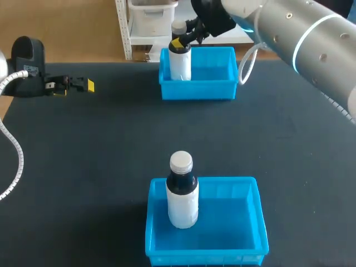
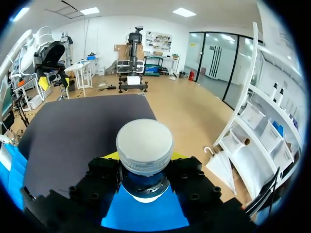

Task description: Pick up the bottle, and place it in the far bin if it is heavy, or in the near bin if it is light.

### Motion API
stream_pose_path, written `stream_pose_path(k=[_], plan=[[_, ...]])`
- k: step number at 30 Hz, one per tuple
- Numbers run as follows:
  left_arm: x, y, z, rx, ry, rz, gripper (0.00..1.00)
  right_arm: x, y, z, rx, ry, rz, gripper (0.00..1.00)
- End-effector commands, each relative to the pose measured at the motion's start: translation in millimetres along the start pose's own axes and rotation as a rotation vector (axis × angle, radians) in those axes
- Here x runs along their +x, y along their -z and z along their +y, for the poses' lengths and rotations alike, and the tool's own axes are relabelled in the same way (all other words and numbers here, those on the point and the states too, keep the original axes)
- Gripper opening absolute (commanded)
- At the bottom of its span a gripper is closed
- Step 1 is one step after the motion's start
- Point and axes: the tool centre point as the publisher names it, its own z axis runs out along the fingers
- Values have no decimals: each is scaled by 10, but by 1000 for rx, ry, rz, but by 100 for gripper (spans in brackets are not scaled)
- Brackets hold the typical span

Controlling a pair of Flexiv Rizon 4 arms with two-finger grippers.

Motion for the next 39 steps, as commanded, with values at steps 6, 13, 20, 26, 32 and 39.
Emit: stream_pose_path(k=[6, 13, 20, 26, 32, 39], plan=[[0, 0, 0, 0, 0, 0, 100, -8, -98, -164, -444, -18, 12, 31], [0, 0, 0, 0, 0, 0, 100, 43, -120, -191, -450, -38, 15, 95], [0, 0, 0, 0, 0, 0, 100, 78, -109, -214, -445, -54, 23, 100], [0, 0, 0, 0, 0, 0, 100, 197, 105, -256, -398, -80, 60, 100], [0, 0, 0, 0, 0, 0, 100, 366, 469, -272, -336, -132, 66, 100], [0, 0, 0, 0, 0, 0, 100, 553, 967, -182, -230, -188, 83, 100]])
